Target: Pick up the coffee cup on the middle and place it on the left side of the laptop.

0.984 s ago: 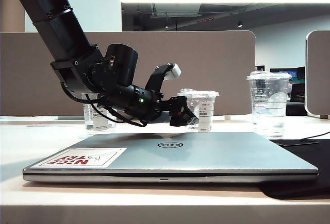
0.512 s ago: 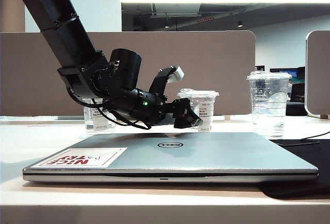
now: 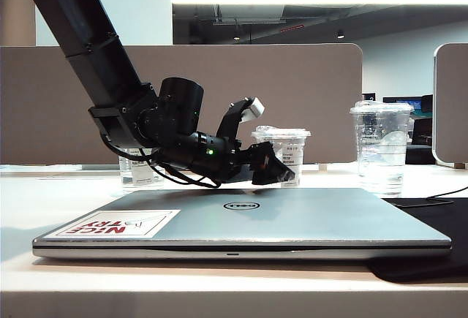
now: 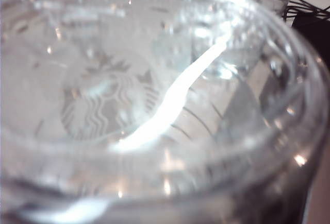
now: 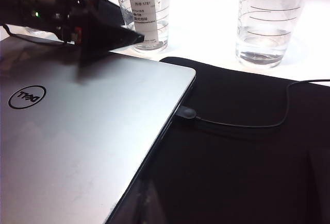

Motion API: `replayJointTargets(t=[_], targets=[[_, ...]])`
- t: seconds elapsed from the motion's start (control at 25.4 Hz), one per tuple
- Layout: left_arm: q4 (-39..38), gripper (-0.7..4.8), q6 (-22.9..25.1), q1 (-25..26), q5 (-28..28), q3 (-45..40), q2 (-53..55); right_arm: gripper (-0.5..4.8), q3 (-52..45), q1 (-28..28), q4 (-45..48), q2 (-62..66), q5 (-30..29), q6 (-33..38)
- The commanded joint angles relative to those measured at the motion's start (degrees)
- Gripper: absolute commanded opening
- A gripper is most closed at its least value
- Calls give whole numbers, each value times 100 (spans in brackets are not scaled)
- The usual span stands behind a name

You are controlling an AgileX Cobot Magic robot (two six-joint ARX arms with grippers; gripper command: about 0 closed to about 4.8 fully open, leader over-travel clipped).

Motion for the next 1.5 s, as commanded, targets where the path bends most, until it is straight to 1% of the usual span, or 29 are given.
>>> replayJointTargets(t=[0.04,0.2,0.51,0.79,0.83,0.87,0.91,0.94,1.06,1.1,1.14,1.34,1.42,1.5], targets=[[87,479,-39,-4,52,140,72,-5,-22,0,101,-7,4,2],[101,479,-87,-4,116,332,214,-5,-22,0,98,-7,4,2],[179,479,-575,-7,212,501,354,-5,-22,4,101,-7,4,2],[173,479,-579,-7,212,509,354,-5,-22,11,101,-9,4,2],[162,456,-581,-7,210,516,354,-5,-22,11,98,-9,4,2],[155,387,-586,-7,212,527,354,-5,-22,11,101,-9,4,2],[162,355,-605,-7,210,531,354,-5,-22,11,101,-9,4,2],[179,336,-621,-7,210,531,354,-5,-22,11,98,-9,4,2],[177,330,-621,-7,212,531,354,-5,-22,11,101,-9,4,2],[181,298,-619,-7,212,531,354,-5,-22,11,101,-9,4,2],[203,285,-619,-7,210,531,354,-5,-22,11,101,-9,4,2],[295,286,-619,-7,214,531,350,-5,-22,11,101,-9,4,2],[293,287,-619,-7,297,529,343,-5,-22,11,101,-9,4,2],[297,309,-616,-4,350,529,321,-5,-22,11,101,-9,4,2]])
